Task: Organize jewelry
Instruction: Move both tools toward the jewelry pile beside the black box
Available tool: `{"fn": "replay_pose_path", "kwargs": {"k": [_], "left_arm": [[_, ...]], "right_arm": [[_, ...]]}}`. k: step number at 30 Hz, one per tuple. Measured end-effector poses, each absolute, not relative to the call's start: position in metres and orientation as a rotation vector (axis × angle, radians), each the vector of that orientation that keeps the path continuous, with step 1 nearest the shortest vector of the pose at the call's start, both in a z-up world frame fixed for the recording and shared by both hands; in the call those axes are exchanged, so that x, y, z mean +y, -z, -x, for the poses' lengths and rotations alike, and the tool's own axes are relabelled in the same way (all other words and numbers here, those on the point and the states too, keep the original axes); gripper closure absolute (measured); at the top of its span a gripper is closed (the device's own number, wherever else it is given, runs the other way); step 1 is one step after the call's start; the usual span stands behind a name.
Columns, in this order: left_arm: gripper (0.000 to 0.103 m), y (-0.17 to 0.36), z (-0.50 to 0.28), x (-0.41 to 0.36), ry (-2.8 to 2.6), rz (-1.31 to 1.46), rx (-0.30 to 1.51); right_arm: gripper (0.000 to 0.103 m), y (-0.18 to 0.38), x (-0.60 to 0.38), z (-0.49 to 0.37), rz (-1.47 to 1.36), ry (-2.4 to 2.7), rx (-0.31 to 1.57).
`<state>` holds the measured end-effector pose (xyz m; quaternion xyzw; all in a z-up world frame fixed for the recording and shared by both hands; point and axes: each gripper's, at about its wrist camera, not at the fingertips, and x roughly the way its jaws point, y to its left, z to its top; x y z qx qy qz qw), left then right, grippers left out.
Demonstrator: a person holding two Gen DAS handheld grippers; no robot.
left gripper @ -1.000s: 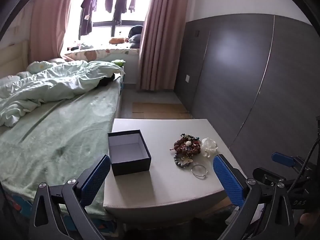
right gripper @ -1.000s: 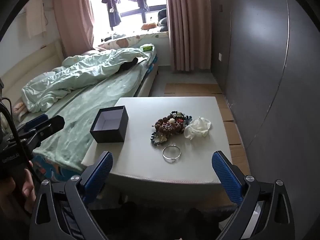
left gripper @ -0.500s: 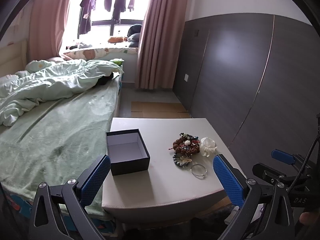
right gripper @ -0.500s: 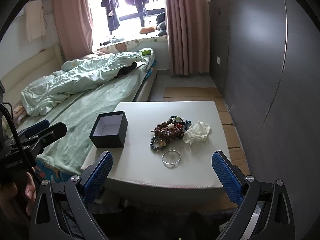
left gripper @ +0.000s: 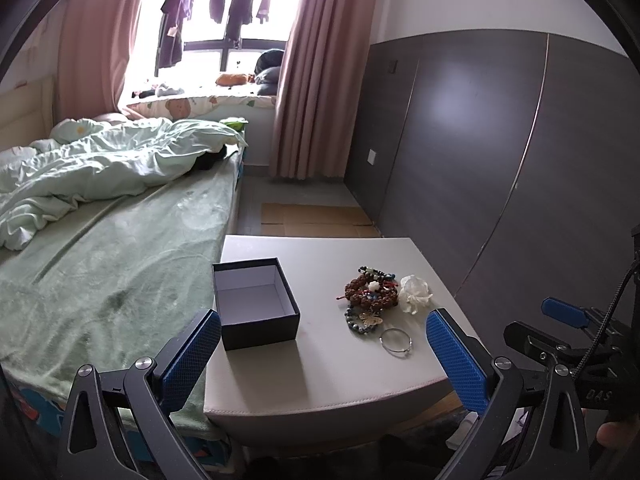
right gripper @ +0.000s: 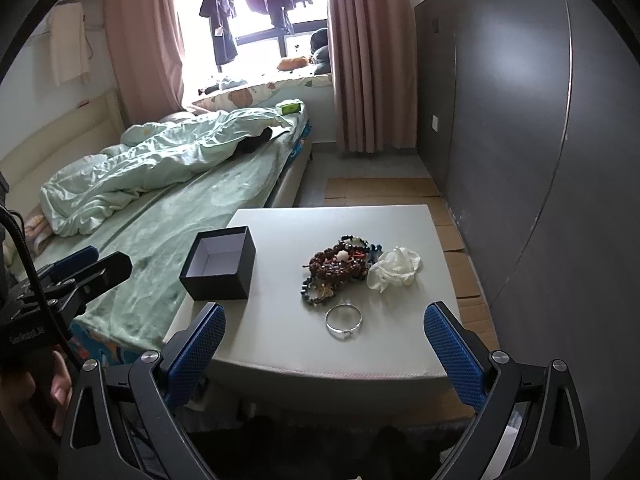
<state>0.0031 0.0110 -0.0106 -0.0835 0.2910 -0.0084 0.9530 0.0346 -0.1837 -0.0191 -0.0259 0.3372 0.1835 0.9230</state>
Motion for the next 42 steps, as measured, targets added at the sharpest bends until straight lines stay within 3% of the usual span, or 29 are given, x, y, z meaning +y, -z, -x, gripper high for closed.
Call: {"fn": "replay_pose_path", "kwargs": {"k": [42], "left_arm": [[0.0,0.014,-0.007,0.002,0.052,0.184,0.605]], "right_arm": [[0.003,0.023,-0.193,-0.038,0.034,-0.327,0.696]]}}
